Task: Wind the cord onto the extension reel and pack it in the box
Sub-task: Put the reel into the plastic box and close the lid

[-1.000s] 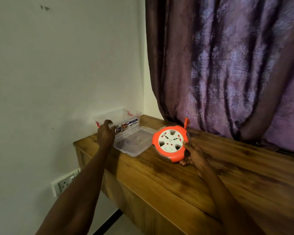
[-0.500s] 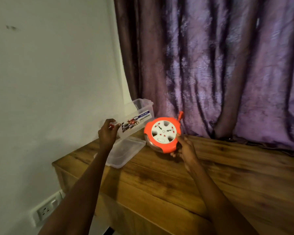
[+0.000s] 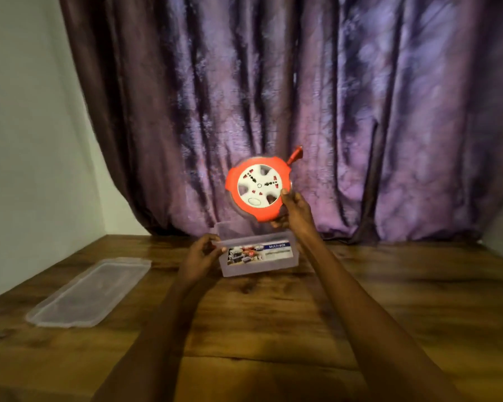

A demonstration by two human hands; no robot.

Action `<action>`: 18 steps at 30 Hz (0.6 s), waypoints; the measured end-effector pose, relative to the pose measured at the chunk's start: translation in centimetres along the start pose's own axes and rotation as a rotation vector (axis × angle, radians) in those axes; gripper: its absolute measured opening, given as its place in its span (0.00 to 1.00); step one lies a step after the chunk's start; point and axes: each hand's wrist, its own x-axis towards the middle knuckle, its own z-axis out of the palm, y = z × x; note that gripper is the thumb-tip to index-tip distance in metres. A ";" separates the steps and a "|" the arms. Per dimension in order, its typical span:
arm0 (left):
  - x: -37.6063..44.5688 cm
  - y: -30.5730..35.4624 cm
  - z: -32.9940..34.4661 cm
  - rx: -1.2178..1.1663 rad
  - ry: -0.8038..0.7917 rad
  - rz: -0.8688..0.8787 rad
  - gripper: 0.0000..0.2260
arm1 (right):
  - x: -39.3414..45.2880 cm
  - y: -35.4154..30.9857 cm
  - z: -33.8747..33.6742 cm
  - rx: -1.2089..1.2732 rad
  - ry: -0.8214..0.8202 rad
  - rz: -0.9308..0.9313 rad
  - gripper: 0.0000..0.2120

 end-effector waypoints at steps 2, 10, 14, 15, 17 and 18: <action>-0.5 -0.3 2.2 -0.124 -0.076 -0.064 0.08 | 0.2 -0.6 -3.2 -0.099 0.011 -0.012 0.06; -0.4 -1.3 4.6 -0.028 -0.158 -0.066 0.09 | 2.0 0.0 -13.2 -0.369 0.038 0.037 0.10; -0.1 -2.1 3.9 0.123 -0.197 0.011 0.19 | 2.3 -0.1 -13.2 -0.450 -0.051 0.046 0.08; 0.0 -2.2 3.9 0.109 -0.182 0.002 0.22 | 2.5 -0.1 -13.0 -0.492 -0.092 0.056 0.08; 0.2 -2.4 4.2 0.097 -0.138 0.001 0.27 | 3.1 0.0 -12.4 -0.619 -0.198 0.068 0.08; 0.2 -2.4 4.3 0.096 -0.127 0.000 0.28 | 3.4 0.1 -12.1 -0.681 -0.249 0.078 0.09</action>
